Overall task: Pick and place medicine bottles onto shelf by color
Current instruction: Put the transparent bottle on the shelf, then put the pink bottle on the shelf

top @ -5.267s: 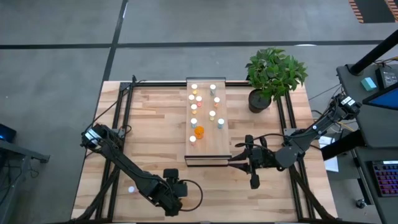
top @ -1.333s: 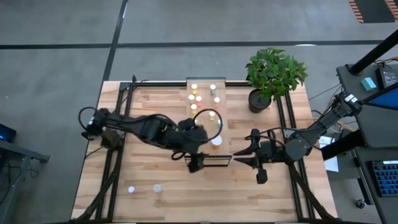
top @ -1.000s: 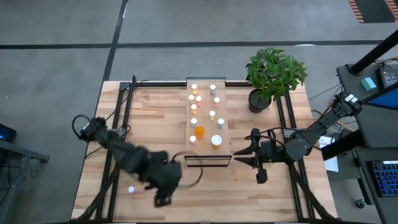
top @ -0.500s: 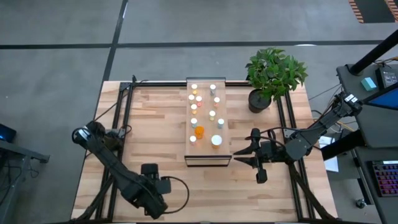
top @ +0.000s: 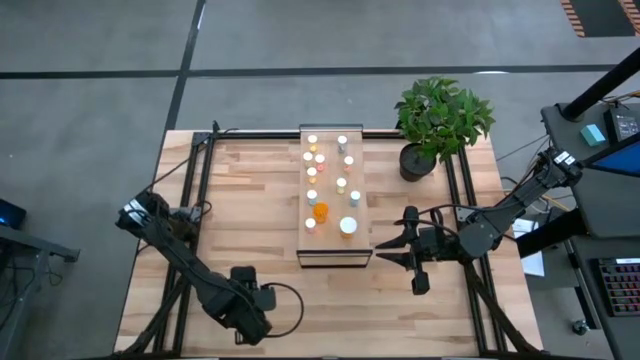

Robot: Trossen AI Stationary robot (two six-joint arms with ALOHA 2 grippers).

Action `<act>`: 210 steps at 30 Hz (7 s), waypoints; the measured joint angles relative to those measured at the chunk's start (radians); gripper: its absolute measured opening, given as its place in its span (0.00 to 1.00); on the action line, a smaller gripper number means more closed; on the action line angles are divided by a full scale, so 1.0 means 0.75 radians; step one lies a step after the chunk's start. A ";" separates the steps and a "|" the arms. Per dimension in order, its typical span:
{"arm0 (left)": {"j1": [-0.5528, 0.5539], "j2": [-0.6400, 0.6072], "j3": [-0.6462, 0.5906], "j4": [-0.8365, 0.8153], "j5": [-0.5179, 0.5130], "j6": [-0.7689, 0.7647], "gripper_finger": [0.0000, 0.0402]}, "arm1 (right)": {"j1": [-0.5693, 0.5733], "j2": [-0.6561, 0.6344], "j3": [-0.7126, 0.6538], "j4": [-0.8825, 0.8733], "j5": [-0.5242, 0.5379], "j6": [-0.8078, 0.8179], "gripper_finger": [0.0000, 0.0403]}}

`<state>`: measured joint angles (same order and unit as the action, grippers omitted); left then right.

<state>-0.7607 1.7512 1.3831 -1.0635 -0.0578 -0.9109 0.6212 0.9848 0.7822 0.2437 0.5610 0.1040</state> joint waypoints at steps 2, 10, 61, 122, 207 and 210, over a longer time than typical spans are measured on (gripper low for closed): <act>0.000 0.000 -0.026 0.016 -0.003 0.001 0.61 | 0.000 0.001 0.000 0.000 0.000 0.000 0.15; 0.000 -0.002 -0.149 0.100 -0.029 0.000 0.61 | 0.000 0.001 0.000 -0.001 0.000 0.010 0.15; 0.665 -0.202 0.651 -0.614 0.045 0.554 0.30 | 0.000 0.001 0.000 -0.010 0.103 0.113 0.15; 1.250 -0.025 0.644 -0.250 -0.009 1.372 0.41 | -0.009 0.001 0.000 -0.011 0.336 0.235 0.15; -0.234 -0.416 -0.633 0.195 0.302 -1.326 0.38 | -0.009 0.078 -0.001 -0.035 0.266 0.162 0.15; -0.234 -0.416 -0.633 0.196 0.301 -1.326 0.34 | -0.009 0.078 -0.001 -0.035 0.266 0.166 0.15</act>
<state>-0.9363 1.4395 0.9081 -0.9165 0.1683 -1.9053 0.6147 1.0435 0.7815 0.2176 0.7605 0.2285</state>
